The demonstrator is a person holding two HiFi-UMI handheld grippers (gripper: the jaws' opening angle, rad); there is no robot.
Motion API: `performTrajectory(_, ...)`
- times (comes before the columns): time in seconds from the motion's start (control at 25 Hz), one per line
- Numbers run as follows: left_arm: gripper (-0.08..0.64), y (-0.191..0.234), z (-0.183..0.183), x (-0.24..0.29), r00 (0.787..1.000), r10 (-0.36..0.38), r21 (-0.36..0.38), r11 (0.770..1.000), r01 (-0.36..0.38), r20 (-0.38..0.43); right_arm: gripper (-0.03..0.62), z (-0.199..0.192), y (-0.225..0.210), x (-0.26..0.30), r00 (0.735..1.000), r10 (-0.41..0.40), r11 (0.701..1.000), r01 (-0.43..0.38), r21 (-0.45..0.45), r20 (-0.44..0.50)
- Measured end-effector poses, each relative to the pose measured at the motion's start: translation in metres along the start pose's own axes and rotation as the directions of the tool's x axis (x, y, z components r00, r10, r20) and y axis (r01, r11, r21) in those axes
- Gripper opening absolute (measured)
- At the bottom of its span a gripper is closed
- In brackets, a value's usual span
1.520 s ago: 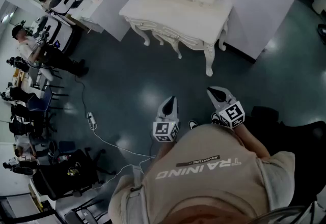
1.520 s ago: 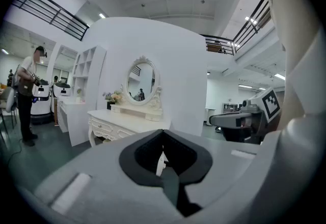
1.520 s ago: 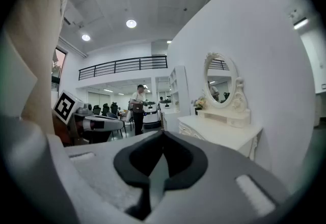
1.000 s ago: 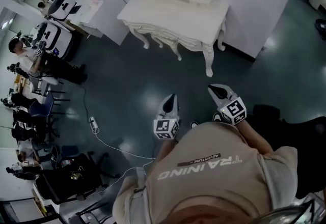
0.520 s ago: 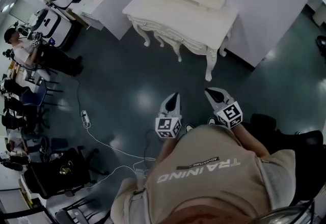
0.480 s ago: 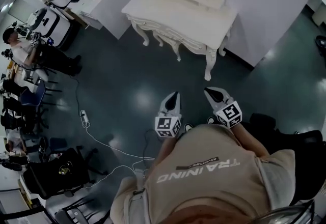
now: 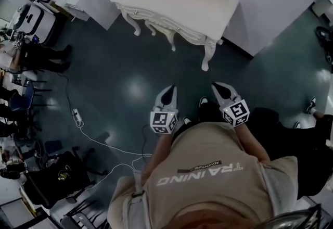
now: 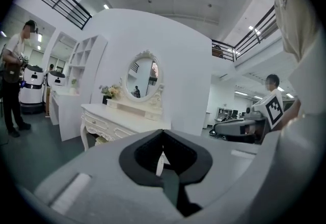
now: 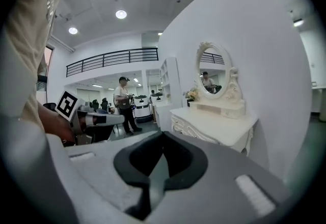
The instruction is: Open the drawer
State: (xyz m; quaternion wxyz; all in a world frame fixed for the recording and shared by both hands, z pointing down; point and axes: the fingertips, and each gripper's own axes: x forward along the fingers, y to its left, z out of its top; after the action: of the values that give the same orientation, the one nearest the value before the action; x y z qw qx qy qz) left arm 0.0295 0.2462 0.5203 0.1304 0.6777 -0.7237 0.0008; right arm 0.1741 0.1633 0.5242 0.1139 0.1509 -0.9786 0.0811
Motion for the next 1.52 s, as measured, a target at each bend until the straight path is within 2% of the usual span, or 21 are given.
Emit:
performTrajectory(0.08,0.005,0.004,0.007,0.012,1.000,-0.014,0.007,1.000,0.014,-0.004,0.002,0.000,-0.007,0.012,1.000,-0.001,1.000,0.001,0.027,-0.005)
performTrajectory(0.2,0.005,0.017,0.006,0.037,0.999,-0.014,-0.023,1.000,0.013,-0.048,0.003,0.010,-0.018,0.041,1.000,0.031,0.999,-0.031,0.031,0.005)
performTrajectory(0.44,0.005,0.037,0.020,0.107,0.993,-0.033,-0.035,0.999,0.029,-0.114,0.002,0.031,-0.079,0.089,0.998,0.053,0.997,-0.051,-0.060,0.030)
performTrajectory(0.56,0.005,0.061,0.021,0.138,0.990,-0.004,-0.099,0.995,-0.010,-0.140,0.003,0.026,-0.101,0.113,0.994,0.110,0.993,-0.110,-0.051,0.007)
performTrajectory(0.68,0.005,0.079,0.024,0.156,0.985,0.053,-0.092,0.993,-0.069,-0.165,0.002,0.026,-0.118,0.132,0.988,0.152,0.988,-0.152,-0.028,-0.001)
performTrajectory(0.8,0.005,0.089,0.034,0.174,0.985,0.093,-0.054,0.993,-0.102,-0.148,0.003,0.033,-0.133,0.152,0.983,0.183,0.983,-0.184,-0.024,-0.004)
performTrajectory(0.88,0.005,0.093,0.041,0.181,0.990,0.096,-0.043,0.994,-0.101,-0.108,0.002,0.034,-0.139,0.163,0.983,0.186,0.982,-0.186,-0.029,-0.002)
performTrajectory(1.0,0.005,0.096,0.050,0.185,0.998,0.052,-0.106,0.993,-0.054,-0.026,0.003,0.039,-0.140,0.174,0.981,0.195,0.981,-0.194,-0.015,0.020)
performTrajectory(1.16,0.005,0.131,0.052,0.198,0.999,0.047,-0.117,0.992,-0.048,-0.009,0.003,0.039,-0.139,0.207,0.976,0.217,0.976,-0.217,0.030,0.015)
performTrajectory(1.28,0.005,0.171,0.053,0.196,0.999,0.039,-0.053,0.998,-0.039,-0.018,0.003,0.051,-0.124,0.244,0.983,0.179,0.984,-0.179,0.023,0.030)
performTrajectory(1.44,0.005,0.212,0.056,0.194,0.999,-0.032,-0.010,0.999,0.031,-0.042,0.003,0.062,-0.120,0.277,0.999,0.016,0.992,-0.021,0.125,0.035)
performTrajectory(1.52,0.005,0.234,0.059,0.202,0.996,-0.079,0.011,0.997,0.080,-0.048,0.003,0.067,-0.118,0.295,0.999,-0.047,0.993,0.045,0.106,0.013)
